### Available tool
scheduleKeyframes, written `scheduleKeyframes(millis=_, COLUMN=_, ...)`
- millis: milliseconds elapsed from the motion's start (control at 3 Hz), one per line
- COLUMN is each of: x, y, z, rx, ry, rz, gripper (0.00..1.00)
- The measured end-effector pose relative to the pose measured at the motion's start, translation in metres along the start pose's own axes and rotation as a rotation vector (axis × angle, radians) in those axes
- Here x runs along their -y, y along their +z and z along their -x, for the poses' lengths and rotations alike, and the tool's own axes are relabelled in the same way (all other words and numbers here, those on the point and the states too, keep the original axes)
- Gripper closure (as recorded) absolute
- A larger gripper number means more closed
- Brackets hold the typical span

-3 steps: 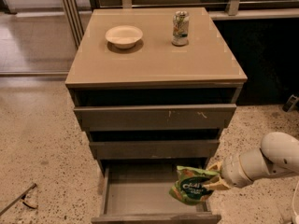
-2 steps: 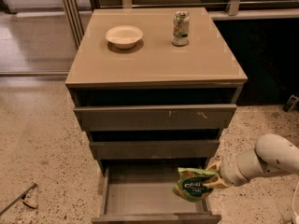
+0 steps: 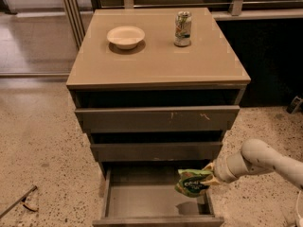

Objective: Place green rice chip bag into bottom drawer

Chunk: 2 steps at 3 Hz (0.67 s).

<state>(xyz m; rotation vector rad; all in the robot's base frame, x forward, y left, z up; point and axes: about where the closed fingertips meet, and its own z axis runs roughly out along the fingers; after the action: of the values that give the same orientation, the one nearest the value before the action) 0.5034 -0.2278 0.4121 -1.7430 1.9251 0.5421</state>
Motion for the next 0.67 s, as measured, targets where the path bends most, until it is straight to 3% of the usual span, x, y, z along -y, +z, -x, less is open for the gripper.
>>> scheduleKeyframes(millis=333, x=0.0171, y=0.0397, z=-0.0223, rx=0.020, ry=0.011, rz=0.018, gripper=1.00)
scheduleKeyframes(millis=667, x=0.0195, y=0.0447, z=-0.0259, rx=0.025, ry=0.019, rz=0.015, gripper=1.00)
